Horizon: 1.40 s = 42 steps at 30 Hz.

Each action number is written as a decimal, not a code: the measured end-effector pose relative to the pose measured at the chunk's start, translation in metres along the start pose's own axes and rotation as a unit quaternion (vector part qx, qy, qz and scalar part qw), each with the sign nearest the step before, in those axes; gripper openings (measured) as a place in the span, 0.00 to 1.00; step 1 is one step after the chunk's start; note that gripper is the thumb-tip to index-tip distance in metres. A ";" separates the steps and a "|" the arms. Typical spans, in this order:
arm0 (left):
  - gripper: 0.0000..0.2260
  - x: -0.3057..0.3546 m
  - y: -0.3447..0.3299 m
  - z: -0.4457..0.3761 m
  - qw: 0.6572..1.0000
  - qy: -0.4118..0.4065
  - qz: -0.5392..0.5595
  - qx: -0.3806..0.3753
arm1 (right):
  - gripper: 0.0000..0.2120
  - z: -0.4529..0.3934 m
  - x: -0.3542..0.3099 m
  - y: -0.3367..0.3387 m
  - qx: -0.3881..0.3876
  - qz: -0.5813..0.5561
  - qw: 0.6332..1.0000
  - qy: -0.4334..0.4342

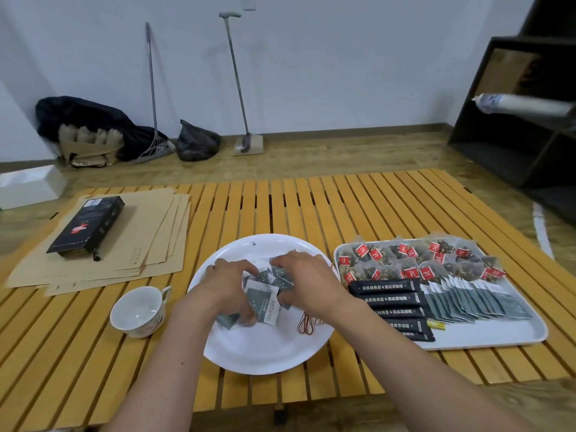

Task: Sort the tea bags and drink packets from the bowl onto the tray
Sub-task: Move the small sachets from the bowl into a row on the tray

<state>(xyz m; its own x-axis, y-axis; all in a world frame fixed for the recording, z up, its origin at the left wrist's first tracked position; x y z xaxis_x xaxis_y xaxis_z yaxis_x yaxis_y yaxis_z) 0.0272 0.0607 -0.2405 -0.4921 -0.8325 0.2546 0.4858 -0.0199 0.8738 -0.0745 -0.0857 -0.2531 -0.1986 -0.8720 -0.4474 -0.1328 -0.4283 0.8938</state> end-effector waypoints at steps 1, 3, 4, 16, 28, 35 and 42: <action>0.44 0.001 0.001 0.002 1.000 0.001 -0.023 0.006 | 0.39 0.000 0.000 0.000 0.000 0.024 1.000 0.009; 0.47 0.003 0.003 0.005 0.999 0.010 -0.052 0.004 | 0.43 -0.001 0.003 -0.003 -0.028 0.070 0.997 0.014; 0.49 0.004 0.003 0.007 0.998 0.020 -0.059 0.004 | 0.43 -0.001 0.004 -0.006 -0.048 0.081 0.995 0.013; 0.53 0.002 -0.004 0.004 0.999 0.043 0.022 -0.003 | 0.36 0.000 -0.008 0.005 -0.033 -0.124 0.992 -0.008; 0.30 0.018 -0.005 0.004 0.997 0.073 0.033 -0.011 | 0.35 -0.002 0.005 0.005 -0.048 -0.129 0.986 -0.098; 0.28 0.020 -0.003 0.005 0.992 0.052 0.114 -0.001 | 0.21 -0.001 0.012 0.011 -0.022 -0.277 0.949 -0.150; 0.26 0.017 0.000 0.002 0.979 0.017 0.200 0.040 | 0.17 0.002 0.010 0.016 -0.014 -0.296 0.942 -0.159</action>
<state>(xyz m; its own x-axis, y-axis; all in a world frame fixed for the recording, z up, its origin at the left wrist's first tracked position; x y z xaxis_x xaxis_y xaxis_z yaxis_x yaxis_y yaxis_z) 0.0177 0.0478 -0.2360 -0.2489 -0.7828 0.5704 0.5754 0.3542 0.7372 -0.0808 -0.1007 -0.2429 -0.3782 -0.3647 -0.8508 -0.2874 -0.8274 0.4825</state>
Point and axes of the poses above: each hand's wrist, its own z-axis away from the middle knuckle, its own y-axis out of the back of the hand, x = y × z, the point moved 2 cm from there along -z, towards the middle knuckle, and after that the axes turned 5 degrees about -z, right-handed, at the moved point
